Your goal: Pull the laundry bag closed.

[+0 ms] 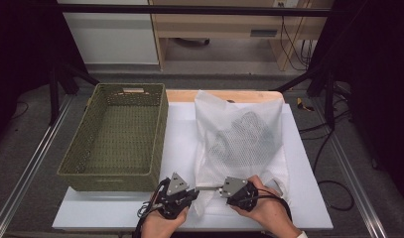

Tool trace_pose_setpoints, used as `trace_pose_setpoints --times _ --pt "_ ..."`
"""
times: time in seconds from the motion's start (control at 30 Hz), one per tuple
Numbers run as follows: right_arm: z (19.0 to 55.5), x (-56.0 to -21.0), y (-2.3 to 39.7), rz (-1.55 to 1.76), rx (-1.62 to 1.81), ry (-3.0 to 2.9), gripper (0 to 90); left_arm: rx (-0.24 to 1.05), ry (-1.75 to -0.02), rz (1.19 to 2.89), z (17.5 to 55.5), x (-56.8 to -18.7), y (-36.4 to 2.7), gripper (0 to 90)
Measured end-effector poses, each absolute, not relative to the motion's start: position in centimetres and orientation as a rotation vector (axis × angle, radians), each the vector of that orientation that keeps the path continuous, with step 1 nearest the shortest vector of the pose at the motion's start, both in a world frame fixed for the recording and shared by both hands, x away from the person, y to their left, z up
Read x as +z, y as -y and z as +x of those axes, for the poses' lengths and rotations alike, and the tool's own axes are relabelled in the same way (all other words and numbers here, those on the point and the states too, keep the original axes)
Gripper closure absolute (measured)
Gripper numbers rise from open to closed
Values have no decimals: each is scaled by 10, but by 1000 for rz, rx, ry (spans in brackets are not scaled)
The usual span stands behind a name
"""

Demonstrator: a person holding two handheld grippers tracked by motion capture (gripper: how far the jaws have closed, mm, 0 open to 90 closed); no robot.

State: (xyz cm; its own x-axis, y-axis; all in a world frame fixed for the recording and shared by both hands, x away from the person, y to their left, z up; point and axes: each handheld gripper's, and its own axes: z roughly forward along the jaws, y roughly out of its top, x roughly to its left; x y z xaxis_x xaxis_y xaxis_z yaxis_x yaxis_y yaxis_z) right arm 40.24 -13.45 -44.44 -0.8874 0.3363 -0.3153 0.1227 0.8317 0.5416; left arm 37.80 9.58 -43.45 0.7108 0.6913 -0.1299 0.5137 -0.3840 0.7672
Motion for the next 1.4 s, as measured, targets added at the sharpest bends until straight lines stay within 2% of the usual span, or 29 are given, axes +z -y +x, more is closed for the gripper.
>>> trace_pose_setpoints --times 1.4 --pt "400 -440 157 349 688 -2602 819 304 -949 2030 380 -429 -111 883"
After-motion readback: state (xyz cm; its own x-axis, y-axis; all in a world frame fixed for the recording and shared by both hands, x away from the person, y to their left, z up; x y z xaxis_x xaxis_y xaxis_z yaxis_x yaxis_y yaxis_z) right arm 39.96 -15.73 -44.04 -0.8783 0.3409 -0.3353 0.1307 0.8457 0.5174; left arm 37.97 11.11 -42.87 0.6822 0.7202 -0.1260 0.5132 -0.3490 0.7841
